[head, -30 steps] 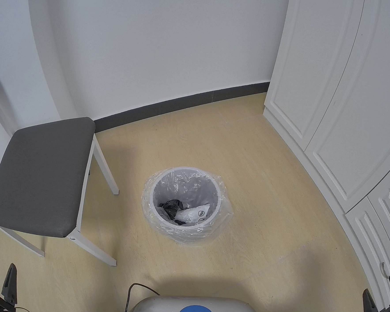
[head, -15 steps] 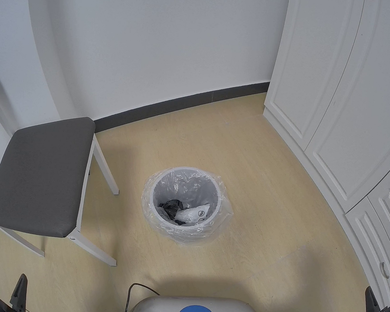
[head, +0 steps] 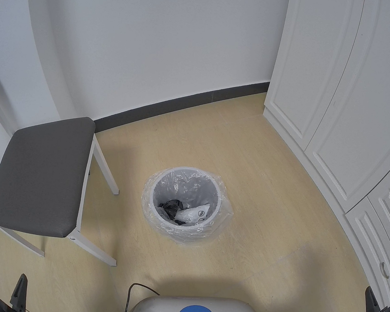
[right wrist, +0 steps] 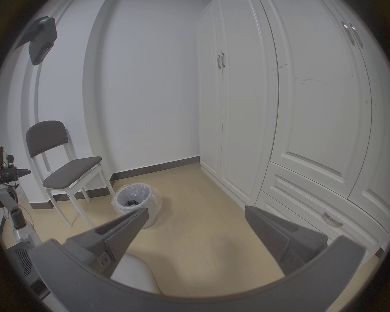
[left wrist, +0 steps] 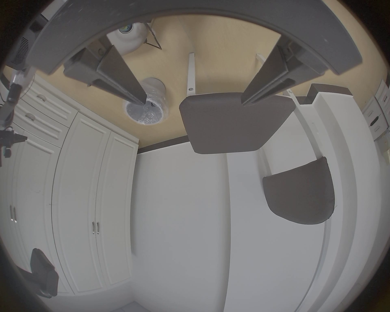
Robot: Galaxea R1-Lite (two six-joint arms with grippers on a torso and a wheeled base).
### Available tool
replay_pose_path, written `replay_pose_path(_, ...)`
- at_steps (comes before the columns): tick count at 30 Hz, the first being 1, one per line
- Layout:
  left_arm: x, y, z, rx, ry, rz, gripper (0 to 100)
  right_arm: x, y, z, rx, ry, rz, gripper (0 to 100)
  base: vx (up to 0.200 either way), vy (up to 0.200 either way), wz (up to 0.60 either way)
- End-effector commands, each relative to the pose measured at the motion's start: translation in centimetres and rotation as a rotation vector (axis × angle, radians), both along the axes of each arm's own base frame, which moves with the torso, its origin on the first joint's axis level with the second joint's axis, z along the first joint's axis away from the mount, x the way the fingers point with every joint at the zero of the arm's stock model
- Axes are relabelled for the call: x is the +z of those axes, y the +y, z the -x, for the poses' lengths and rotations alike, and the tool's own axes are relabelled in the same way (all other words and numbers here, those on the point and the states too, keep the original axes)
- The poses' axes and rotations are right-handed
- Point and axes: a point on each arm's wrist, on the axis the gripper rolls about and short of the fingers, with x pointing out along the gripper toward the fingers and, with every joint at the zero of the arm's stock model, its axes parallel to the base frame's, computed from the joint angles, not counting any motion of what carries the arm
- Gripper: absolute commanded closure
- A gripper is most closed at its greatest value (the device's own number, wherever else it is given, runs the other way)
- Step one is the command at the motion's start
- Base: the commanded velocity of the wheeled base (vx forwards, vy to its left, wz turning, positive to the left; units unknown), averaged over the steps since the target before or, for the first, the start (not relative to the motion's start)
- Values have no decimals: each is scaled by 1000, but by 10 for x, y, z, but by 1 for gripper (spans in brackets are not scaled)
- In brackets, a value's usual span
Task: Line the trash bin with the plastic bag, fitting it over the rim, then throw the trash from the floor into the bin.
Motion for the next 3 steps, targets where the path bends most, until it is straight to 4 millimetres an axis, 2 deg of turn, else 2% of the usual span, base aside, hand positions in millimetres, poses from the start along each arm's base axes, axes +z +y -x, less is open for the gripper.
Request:
replay_pose_path(1,-5,0,0,0,5,0,0,-5,0,0,1,6,0,0,0,0,0)
replay_pose_path(3,-5,0,0,0,5,0,0,-5,0,0,1,4,0,0,0,0,0)
